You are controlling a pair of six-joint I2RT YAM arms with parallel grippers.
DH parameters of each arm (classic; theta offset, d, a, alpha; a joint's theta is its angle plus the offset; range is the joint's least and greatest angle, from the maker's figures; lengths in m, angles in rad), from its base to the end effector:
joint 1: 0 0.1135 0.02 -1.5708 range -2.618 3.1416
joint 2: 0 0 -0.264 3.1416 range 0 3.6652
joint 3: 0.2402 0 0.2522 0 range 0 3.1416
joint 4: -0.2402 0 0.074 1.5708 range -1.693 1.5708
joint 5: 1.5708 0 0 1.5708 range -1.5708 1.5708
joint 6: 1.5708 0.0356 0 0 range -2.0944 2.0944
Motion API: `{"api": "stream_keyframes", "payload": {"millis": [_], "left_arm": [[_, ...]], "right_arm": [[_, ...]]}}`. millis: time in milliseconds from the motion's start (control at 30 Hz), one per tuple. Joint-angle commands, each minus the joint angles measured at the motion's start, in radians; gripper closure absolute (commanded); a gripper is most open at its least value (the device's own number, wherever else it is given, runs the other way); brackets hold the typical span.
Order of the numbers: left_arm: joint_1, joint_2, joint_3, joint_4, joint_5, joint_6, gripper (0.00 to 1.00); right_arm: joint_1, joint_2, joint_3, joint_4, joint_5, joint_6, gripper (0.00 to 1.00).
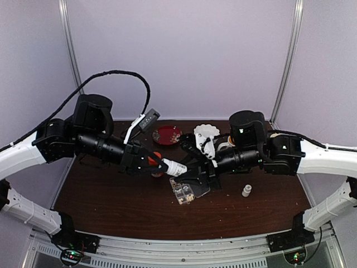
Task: Sort the pills into containers
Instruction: Screw the lid of the pill bottle onto the pill bottle.
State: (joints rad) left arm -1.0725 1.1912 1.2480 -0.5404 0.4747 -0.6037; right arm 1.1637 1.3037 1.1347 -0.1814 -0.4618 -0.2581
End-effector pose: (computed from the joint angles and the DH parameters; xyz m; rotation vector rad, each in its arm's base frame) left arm 0.1085 -0.2334 0.3834 0.8770 2.1986 -1.4312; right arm 0.1047 0.2830 0.3497 -1.5542 1.3011 1.0346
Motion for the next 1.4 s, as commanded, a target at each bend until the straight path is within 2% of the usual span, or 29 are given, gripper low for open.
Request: {"api": "stream_keyframes", "payload": {"millis": [0,133,267,467,667,700,867,1100,1200,1233,1367], "left_arm": [[-0.046,-0.022,-0.021,0.085,-0.02,0.322,1.0],[-0.051,-0.034,-0.045,0.084,-0.038,0.544,1.0],[-0.058,-0.034,-0.05,0.073,-0.028,0.84,1.0],[-0.082,-0.018,0.033,-0.016,-0.123,1.197,1.0],[-0.11,-0.061,-0.011,-0.073,-0.171,1.789,1.0],[-0.116,-0.066,-0.017,-0.072,-0.204,1.897,1.0],[-0.169,-0.066,-0.069,0.012,-0.421,2.201,1.0],[-0.238,-0.084,-0.277,0.303,-0.777,2.625,1.0],[-0.25,-0.096,-0.329,0.402,-0.839,2.725,0.99],[-0.252,-0.099,-0.337,0.428,-0.842,2.729,0.95],[-0.251,-0.123,-0.344,0.479,-0.806,2.602,0.61]], "right_arm": [[-0.025,0.011,0.099,0.137,-0.303,0.135,1.0],[-0.054,0.01,0.073,0.213,-0.385,0.23,1.0],[-0.067,0.02,0.077,0.228,-0.428,0.3,1.0],[-0.08,0.014,0.051,0.244,-0.448,0.359,1.0],[-0.081,0.022,0.035,0.253,-0.457,0.387,1.0],[-0.081,0.024,0.036,0.242,-0.452,0.387,1.0],[-0.086,0.041,0.036,0.239,-0.456,0.413,1.0],[-0.107,0.044,0.006,0.3,-0.437,0.492,1.0],[-0.11,0.035,-0.009,0.307,-0.413,0.494,1.0],[-0.111,0.032,-0.013,0.302,-0.402,0.49,1.0],[-0.111,0.015,-0.015,0.235,-0.355,0.428,1.0]]}}
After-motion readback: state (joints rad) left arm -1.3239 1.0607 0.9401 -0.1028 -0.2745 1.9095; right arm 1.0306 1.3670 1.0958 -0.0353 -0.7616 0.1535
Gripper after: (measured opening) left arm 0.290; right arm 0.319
